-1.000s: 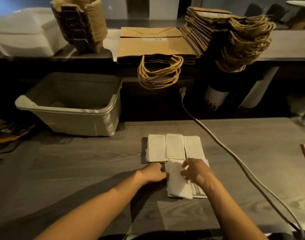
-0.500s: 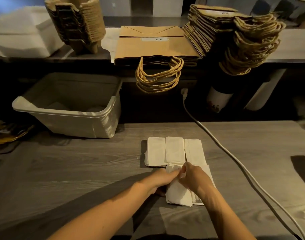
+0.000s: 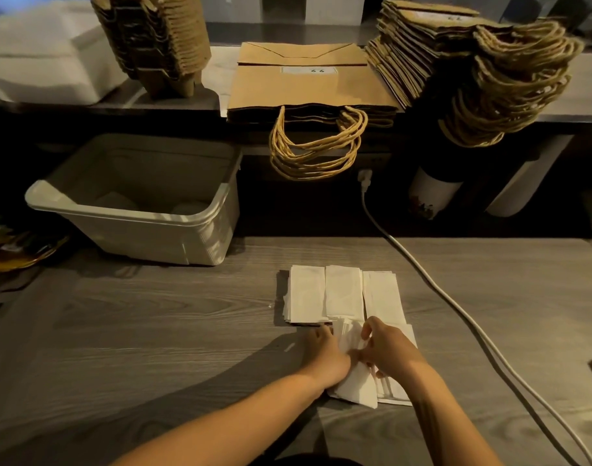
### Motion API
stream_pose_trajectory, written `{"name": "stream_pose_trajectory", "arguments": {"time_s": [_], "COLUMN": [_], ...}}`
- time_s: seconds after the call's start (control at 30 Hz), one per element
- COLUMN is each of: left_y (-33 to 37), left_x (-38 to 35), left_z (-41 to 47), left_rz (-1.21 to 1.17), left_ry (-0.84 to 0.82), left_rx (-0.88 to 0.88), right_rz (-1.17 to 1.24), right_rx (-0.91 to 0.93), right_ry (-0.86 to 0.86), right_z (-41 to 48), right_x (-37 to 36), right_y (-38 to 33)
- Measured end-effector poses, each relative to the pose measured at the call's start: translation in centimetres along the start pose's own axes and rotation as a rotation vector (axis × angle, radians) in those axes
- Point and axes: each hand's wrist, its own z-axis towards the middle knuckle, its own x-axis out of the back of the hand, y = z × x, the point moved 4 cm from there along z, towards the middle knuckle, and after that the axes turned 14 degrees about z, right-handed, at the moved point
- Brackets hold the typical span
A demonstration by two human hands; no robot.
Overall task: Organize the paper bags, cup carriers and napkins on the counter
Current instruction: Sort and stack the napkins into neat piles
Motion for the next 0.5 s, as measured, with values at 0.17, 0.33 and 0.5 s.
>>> {"name": "stream_pose_trajectory", "arguments": {"time_s": [0.17,0.33,0.5], "left_y": [0.36,0.49,0.94], "left_x": [0.02,-0.18,0.01], "left_z": [-0.01,-0.19,-0.70], "left_rz": [-0.158,-0.172,-0.195], "left_ry": [0.006,0.003,0.032], "left_rx": [0.017,0.038,-0.010], "right_rz": [0.079,0.150,0.208], "right_rx": [-0.027,-0.057,-0.080], "right_ry": [-0.013,-0.041,-0.077], "right_z": [0.08,0.25,0.25], "right_x": [0.19,0.30,0.61], "right_y": [0.15,0.53,0.73]}}
